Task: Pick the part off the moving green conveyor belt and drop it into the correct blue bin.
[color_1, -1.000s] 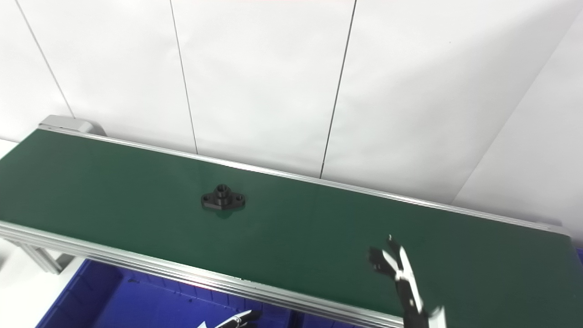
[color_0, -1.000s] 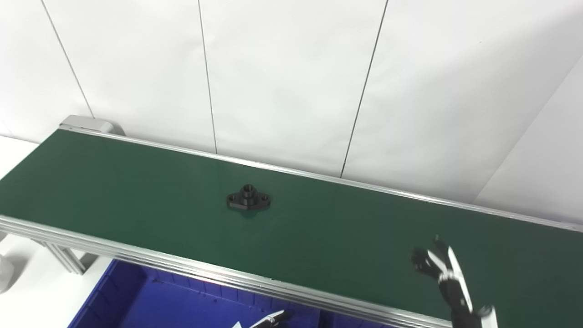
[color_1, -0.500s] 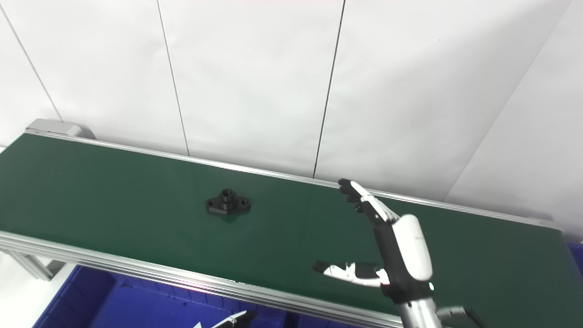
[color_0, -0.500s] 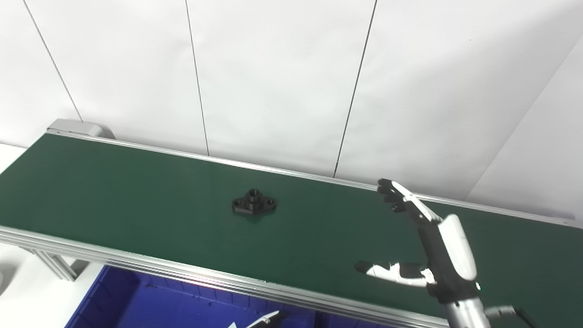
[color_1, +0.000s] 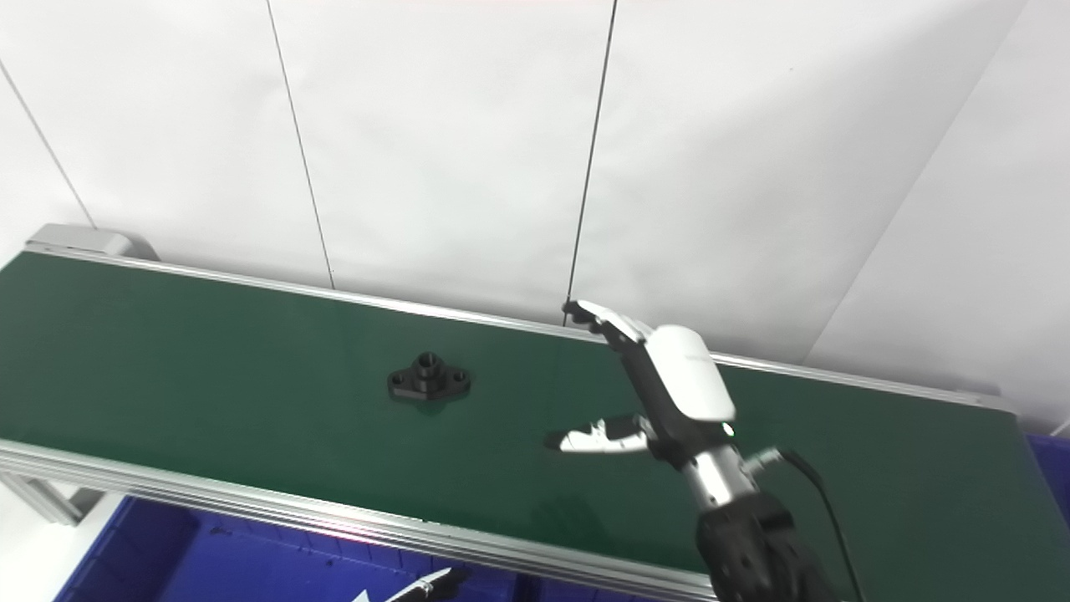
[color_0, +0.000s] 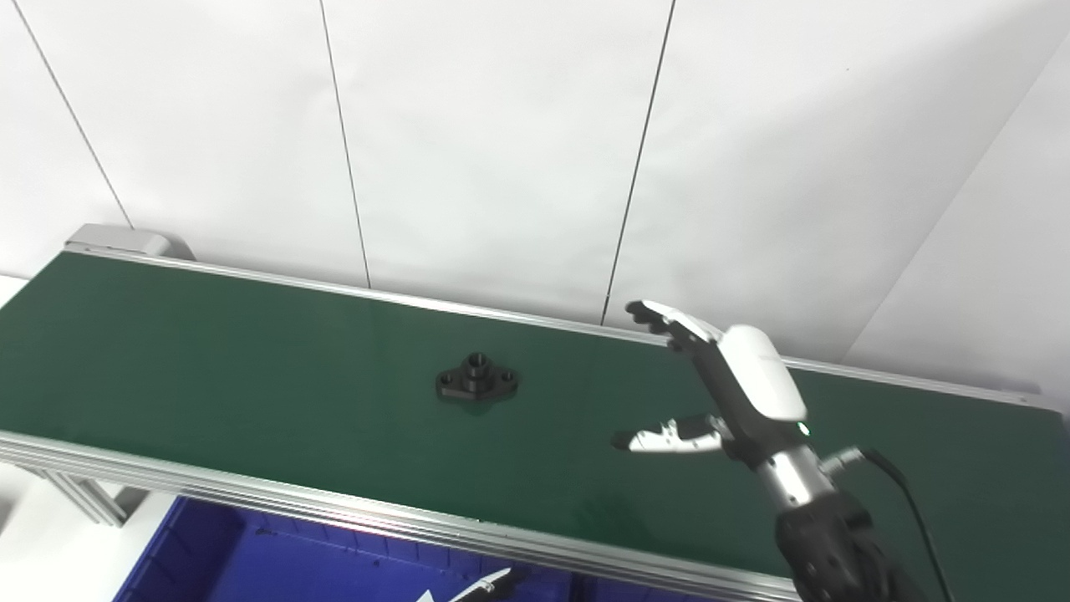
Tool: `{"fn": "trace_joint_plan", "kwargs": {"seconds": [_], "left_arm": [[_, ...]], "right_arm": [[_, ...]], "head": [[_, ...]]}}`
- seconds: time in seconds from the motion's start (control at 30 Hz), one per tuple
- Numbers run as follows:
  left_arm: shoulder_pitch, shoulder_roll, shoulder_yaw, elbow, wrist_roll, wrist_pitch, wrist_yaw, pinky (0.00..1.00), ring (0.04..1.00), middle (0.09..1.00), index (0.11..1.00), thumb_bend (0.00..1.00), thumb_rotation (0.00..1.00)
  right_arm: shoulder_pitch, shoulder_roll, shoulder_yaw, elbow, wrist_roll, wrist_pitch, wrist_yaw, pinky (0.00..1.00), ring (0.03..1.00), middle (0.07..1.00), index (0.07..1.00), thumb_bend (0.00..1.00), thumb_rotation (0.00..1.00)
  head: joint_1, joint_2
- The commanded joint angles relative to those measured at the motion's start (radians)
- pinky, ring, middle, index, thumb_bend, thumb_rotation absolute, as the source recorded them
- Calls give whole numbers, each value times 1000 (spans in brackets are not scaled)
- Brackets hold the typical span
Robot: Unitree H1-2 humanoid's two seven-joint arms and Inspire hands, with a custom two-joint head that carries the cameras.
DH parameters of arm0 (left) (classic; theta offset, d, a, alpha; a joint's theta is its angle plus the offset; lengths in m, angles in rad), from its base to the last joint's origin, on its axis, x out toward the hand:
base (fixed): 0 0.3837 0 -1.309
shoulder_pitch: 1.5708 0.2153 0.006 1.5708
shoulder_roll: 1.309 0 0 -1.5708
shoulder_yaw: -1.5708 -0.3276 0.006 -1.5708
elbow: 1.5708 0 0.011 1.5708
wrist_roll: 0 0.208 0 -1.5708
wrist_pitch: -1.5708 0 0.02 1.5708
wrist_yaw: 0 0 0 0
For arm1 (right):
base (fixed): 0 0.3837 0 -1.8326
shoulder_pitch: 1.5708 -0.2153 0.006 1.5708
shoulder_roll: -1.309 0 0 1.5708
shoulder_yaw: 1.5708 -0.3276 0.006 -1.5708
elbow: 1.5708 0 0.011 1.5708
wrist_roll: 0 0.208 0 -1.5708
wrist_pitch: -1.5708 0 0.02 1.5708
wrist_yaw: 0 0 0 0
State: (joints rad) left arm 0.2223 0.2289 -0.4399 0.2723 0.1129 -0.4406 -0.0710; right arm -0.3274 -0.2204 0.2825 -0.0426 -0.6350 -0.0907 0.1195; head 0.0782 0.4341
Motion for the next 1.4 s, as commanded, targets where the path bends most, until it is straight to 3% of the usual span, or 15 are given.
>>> {"fn": "trace_joint_plan", "kwargs": {"seconds": [0.0,0.3,0.8,1.37], "left_arm": [[-9,4,-2,-16,-10,-29,4,840,931,958,919,768,412],[-13,2,-13,-9,-18,-29,0,825,913,947,912,771,403],[1,-4,-21,-31,-2,-29,14,777,893,946,913,783,418],[5,-1,-47,-45,26,-29,63,784,894,944,915,795,448]], "right_arm": [[-62,14,4,2,-6,9,1,706,787,809,843,866,240],[-179,63,56,127,-38,38,50,730,810,837,868,862,279],[-362,135,167,442,-93,63,79,741,815,831,875,852,277],[-450,139,268,709,-185,54,18,687,787,812,828,813,127]], "head": [[2,0],[14,0],[26,6],[46,26]]}}
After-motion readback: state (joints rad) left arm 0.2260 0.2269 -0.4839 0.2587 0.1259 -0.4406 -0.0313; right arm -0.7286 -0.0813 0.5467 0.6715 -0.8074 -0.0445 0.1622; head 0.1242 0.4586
